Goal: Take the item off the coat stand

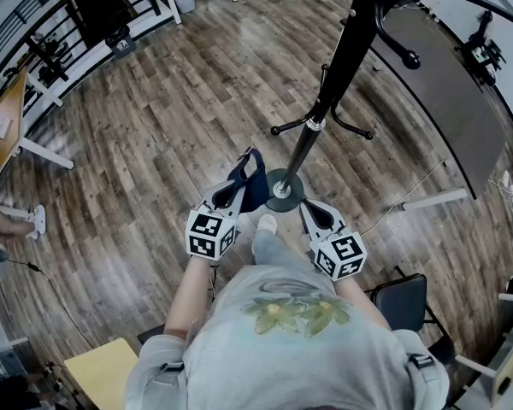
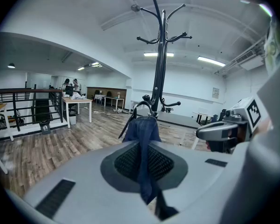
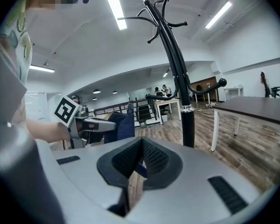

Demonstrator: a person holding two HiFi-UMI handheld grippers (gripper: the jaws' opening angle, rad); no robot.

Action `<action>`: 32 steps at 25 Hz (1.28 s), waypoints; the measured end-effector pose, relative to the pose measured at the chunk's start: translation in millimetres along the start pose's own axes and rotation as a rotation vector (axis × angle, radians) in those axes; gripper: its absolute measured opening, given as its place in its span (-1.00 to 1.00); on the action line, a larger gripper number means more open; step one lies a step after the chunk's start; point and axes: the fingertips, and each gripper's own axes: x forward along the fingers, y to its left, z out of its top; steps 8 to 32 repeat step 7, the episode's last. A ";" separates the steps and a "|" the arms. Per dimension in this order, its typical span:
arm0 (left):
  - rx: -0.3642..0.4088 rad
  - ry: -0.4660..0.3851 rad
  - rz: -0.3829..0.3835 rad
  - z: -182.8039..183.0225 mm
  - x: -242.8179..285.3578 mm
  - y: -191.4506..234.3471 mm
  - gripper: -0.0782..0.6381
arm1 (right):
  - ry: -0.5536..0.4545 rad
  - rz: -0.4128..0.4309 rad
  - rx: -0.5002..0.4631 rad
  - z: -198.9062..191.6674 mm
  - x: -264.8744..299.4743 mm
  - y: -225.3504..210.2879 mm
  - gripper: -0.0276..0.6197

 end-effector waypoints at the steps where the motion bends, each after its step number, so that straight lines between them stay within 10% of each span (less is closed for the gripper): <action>1: 0.000 0.000 0.000 0.2 -0.2 0.1 -0.70 | 0.000 0.000 0.000 0.1 -0.1 0.3 -0.90; 32: 0.001 0.000 -0.002 -0.2 -3.5 1.3 -0.70 | -0.002 -0.003 -0.008 0.4 0.3 4.0 -0.90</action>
